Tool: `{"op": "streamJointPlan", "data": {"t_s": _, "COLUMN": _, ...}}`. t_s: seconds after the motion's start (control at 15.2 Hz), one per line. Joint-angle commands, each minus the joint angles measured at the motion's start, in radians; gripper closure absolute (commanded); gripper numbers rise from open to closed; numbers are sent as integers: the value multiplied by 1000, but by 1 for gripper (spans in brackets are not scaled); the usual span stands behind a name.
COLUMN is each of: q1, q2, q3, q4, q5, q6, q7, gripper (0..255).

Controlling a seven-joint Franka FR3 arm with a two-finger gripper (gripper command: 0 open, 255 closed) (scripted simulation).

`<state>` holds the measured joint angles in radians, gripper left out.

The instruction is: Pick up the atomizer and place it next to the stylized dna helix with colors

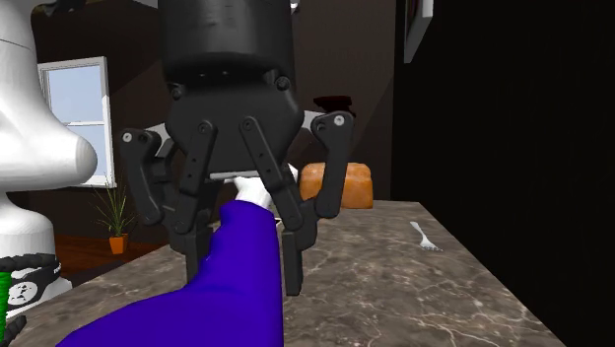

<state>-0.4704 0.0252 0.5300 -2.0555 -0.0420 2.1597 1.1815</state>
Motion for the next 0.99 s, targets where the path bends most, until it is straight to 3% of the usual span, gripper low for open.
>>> {"op": "streamJointPlan", "data": {"t_s": 0.0, "q1": 1, "q2": 8, "q3": 1, "q4": -18, "q5": -6, "q6": 26, "q7": 6, "gripper": 255}}
{"op": "streamJointPlan", "data": {"t_s": 0.92, "q1": 12, "q2": 113, "q3": -7, "q4": -105, "q5": -87, "q6": 200, "q7": 65, "gripper": 255}}
